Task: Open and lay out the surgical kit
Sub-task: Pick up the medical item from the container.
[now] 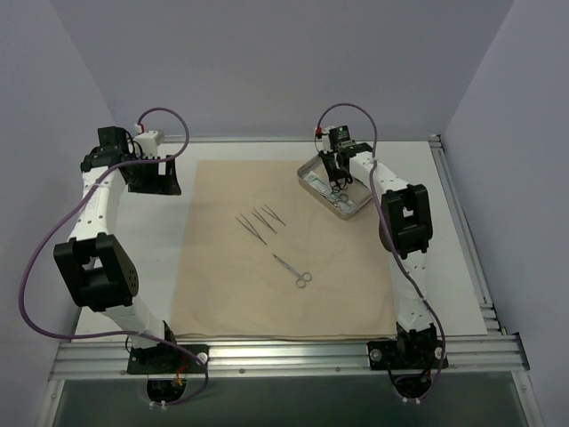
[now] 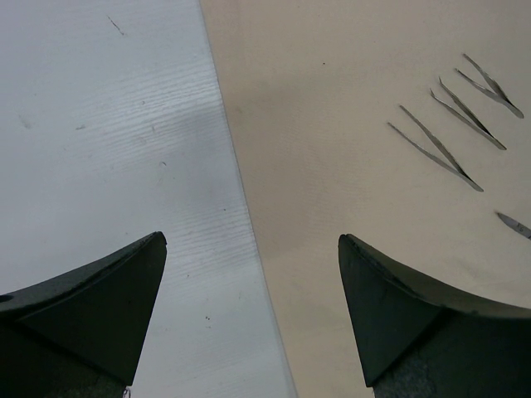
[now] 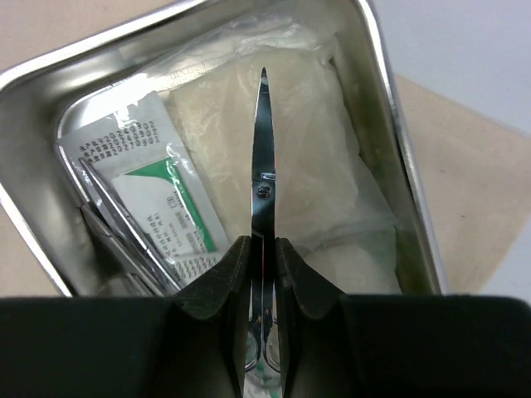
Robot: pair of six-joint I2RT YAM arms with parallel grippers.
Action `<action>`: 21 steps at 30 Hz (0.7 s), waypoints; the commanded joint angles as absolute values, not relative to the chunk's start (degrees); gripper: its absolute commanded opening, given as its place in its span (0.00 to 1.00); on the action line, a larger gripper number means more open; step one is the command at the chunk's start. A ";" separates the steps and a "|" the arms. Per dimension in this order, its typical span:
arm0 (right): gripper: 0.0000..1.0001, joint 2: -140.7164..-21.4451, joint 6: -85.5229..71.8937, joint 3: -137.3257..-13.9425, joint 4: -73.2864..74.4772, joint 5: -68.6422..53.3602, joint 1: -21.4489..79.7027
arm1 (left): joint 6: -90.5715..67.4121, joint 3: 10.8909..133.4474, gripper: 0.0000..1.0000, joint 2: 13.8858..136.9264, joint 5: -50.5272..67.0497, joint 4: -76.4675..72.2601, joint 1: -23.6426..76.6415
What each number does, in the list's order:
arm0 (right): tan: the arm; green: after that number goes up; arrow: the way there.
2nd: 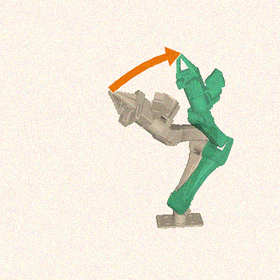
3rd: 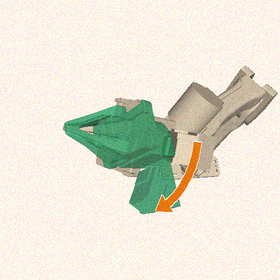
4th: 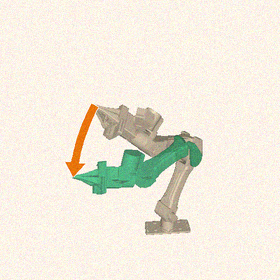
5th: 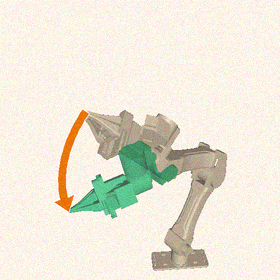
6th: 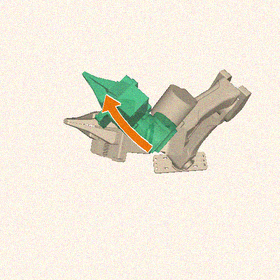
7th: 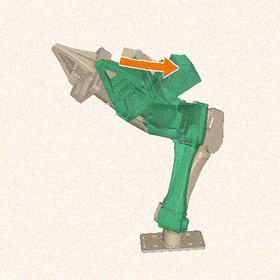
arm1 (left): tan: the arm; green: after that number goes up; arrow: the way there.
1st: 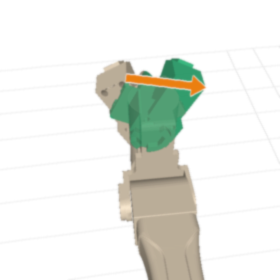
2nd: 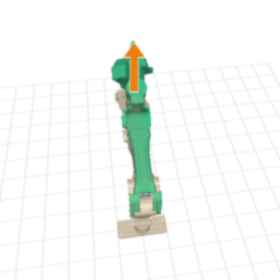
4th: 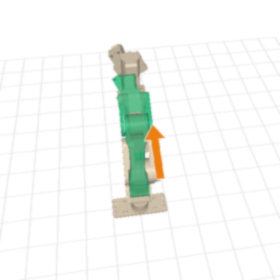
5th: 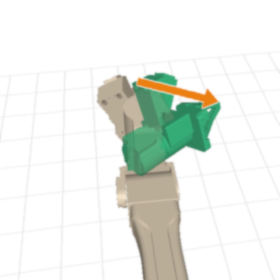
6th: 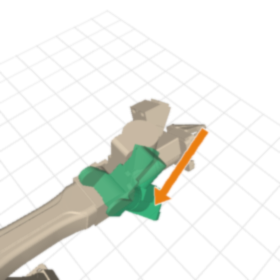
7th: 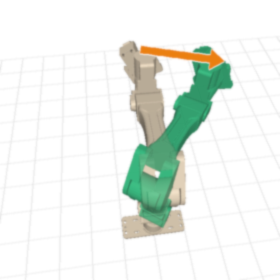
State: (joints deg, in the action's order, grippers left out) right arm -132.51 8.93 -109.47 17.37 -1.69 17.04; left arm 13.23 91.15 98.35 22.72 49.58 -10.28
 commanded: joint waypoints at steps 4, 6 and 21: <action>0.00 -121.38 10.28 -108.37 17.23 -1.58 17.49 | 14.33 93.87 0.94 97.47 23.38 49.48 -10.63; 0.00 -121.11 10.63 -108.19 17.14 -1.49 17.32 | 14.33 93.87 0.94 97.30 23.47 49.48 -10.72; 0.00 -100.65 8.88 -84.58 18.90 -3.24 29.87 | 14.24 92.64 0.94 95.71 24.70 48.96 -10.72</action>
State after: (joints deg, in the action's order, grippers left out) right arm -109.56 9.54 -90.00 17.74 -1.15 24.45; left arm 13.69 91.15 98.30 23.00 49.56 -10.28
